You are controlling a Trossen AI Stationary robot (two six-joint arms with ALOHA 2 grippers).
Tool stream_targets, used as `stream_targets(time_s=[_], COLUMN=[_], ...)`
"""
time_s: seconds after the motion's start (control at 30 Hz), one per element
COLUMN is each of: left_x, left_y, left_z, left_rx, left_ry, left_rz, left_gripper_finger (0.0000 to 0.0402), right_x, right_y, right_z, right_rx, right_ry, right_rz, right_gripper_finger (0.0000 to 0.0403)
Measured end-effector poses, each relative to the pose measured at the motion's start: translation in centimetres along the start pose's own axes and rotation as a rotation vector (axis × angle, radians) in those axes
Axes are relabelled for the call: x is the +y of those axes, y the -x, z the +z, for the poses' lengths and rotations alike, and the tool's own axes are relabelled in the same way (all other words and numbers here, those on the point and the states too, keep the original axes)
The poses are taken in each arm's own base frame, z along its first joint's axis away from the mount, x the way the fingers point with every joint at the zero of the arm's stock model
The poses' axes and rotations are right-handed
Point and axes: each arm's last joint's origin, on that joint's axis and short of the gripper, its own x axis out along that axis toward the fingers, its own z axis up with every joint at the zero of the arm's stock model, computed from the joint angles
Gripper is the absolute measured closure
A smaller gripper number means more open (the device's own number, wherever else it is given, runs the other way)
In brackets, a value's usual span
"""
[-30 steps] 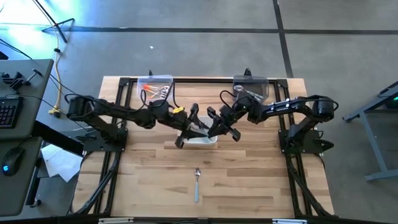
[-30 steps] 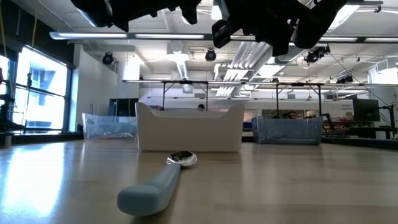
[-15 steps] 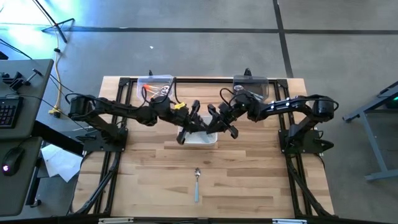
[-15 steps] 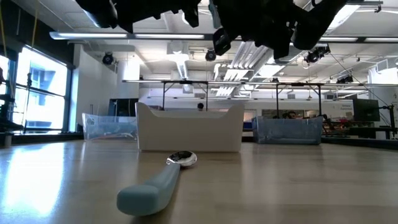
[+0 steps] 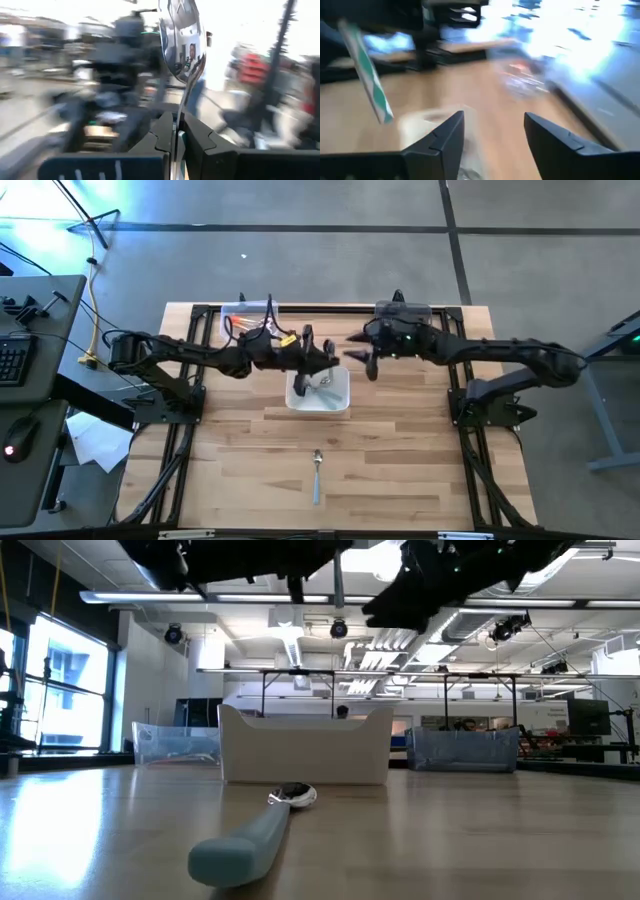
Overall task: Sort silverware by color (type)
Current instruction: Put the blue patterned spoon into the black bin
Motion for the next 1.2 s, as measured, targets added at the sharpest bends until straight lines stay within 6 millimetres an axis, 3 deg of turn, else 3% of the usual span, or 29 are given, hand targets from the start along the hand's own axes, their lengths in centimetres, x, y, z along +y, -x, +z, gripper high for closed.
stream_targets(time_s=[0.1,0.2,0.33,0.5,0.67,0.87,1.0,1.1,1.2], left_x=[0.6,1.0,1.0,1.2,2.0,2.5,2.5,2.5,2.5], left_y=[0.8,1.8,2.6,2.4,2.5,2.7,2.7,2.7,2.7], left_z=[-0.3,-1.2,-2.2,-3.2,-3.5,-3.3,-3.2,-3.2,-3.2], left_rx=[-0.082,-0.184,-0.299,-0.362,-0.397,-0.418,-0.422,-0.423,-0.423], left_ry=[0.049,0.118,0.153,0.183,0.213,0.208,0.212,0.213,0.214], left_rz=[0.153,0.305,0.418,0.435,0.450,0.457,0.455,0.457,0.456], left_gripper_finger=[0.0394,0.0394,0.0394,0.0394,0.0394,0.0394,0.0394,0.0394,0.0394], right_x=[1.5,3.4,5.8,7.7,8.4,9.0,8.5,8.3,8.4], right_y=[1.3,1.2,-0.1,-2.3,-4.4,-7.2,-9.2,-10.6,-11.4], right_z=[0.2,0.1,0.3,0.3,-0.1,1.1,2.0,2.1,2.0], right_rx=[0.034,0.019,-0.089,-0.246,-0.270,-0.183,-0.075,0.004,0.032], right_ry=[0.018,0.038,0.053,0.092,0.161,0.224,0.269,0.322,0.347], right_rz=[-0.142,-0.231,-0.369,-0.535,-0.571,-0.582,-0.750,-0.840,-0.877], right_gripper_finger=[0.0196,0.0182,0.0169,0.0166,0.0166,0.0166,0.0169,0.0184,0.0223])
